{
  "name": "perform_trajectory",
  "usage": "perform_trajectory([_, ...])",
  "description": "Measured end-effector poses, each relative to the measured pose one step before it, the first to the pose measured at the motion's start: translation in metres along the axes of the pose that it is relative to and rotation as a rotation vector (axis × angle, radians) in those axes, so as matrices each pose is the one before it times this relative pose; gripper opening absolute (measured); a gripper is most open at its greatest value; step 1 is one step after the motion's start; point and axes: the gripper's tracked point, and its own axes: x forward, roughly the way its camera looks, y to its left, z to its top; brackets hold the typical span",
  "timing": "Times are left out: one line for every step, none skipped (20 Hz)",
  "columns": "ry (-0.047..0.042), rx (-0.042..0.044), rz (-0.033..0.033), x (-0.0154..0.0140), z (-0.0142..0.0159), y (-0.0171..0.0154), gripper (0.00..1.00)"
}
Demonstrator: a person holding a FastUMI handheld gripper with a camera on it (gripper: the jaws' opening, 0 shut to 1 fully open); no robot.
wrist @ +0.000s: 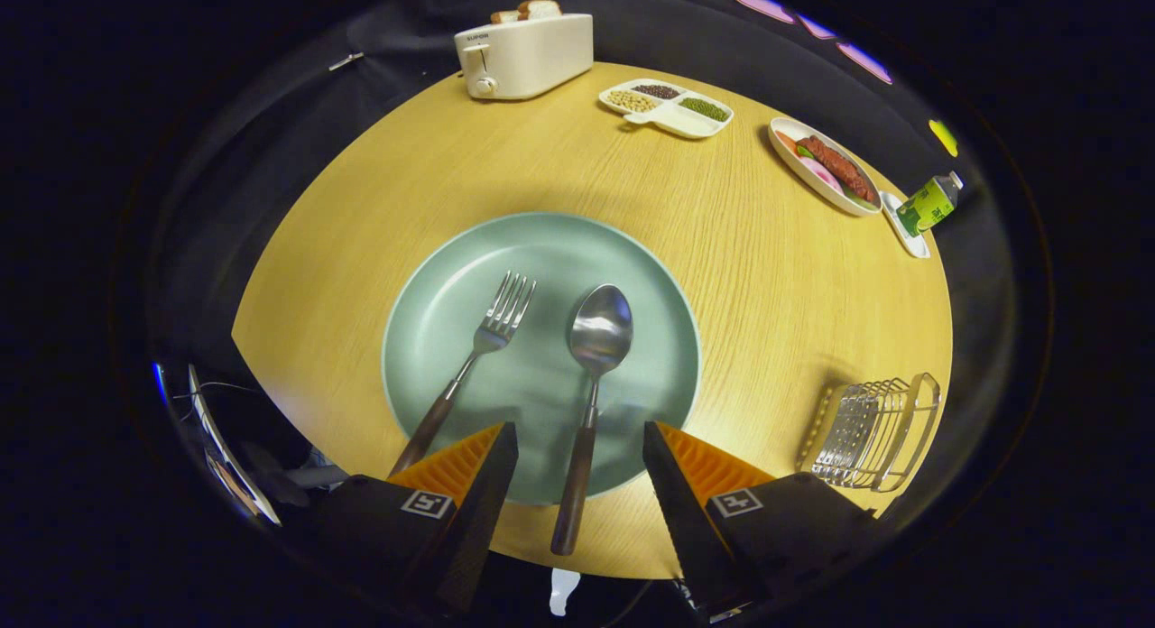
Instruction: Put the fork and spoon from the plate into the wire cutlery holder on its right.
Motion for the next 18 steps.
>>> perform_trajectory([0.02223, 0.00701, 0.00762, 0.00266, -0.00113, 0.00068, 0.80])
perform_trajectory([0.01287, 0.00663, -0.00265, 0.00446, 0.00070, -0.00075, 0.69])
perform_trajectory([0.01044, 0.00481, -0.00858, 0.00427, 0.00043, -0.00149, 0.59])
perform_trajectory([0.01590, 0.00658, 0.00338, 0.00157, -0.00095, 0.00103, 0.48])
perform_trajectory([0.01768, 0.00776, 0.00017, 0.00165, -0.00130, 0.00049, 0.49])
perform_trajectory([0.00763, 0.00395, -0.00012, 0.00170, 0.00234, -0.00047, 0.50])
perform_trajectory([0.00185, 0.00759, -0.00548, 0.00330, -0.00113, -0.00072, 0.40])
perform_trajectory([0.01512, 0.00998, 0.00254, 0.00242, -0.00218, -0.00113, 0.29])
perform_trajectory([-0.00732, 0.00836, -0.00303, -0.00246, 0.00269, 0.00000, 0.24])
perform_trajectory([0.00394, 0.01309, -0.00343, -0.00213, 0.00198, -0.00200, 0.24])
perform_trajectory([0.00046, 0.01226, 0.00342, -0.00370, 0.00144, -0.00246, 0.16])
perform_trajectory([0.00706, -0.00001, 0.01947, 0.00566, 0.00070, 0.00191, 0.16])
perform_trajectory([0.00363, 0.00271, 0.01381, 0.00121, -0.00046, -0.00090, 0.11])
perform_trajectory([0.00595, 0.00571, 0.01610, -0.00190, -0.00015, 0.00035, 0.10])
perform_trajectory([0.00791, 0.01100, 0.01101, -0.00134, -0.00080, -0.00084, 0.08])
perform_trajectory([0.00125, 0.01807, 0.00824, -0.00103, 0.00074, -0.00198, 0.08])
perform_trajectory([-0.00905, 0.02442, 0.00691, -0.00406, 0.00301, -0.00180, 0.08])
perform_trajectory([-0.00562, 0.01870, 0.00740, -0.00445, 0.00212, -0.00212, 0.08])
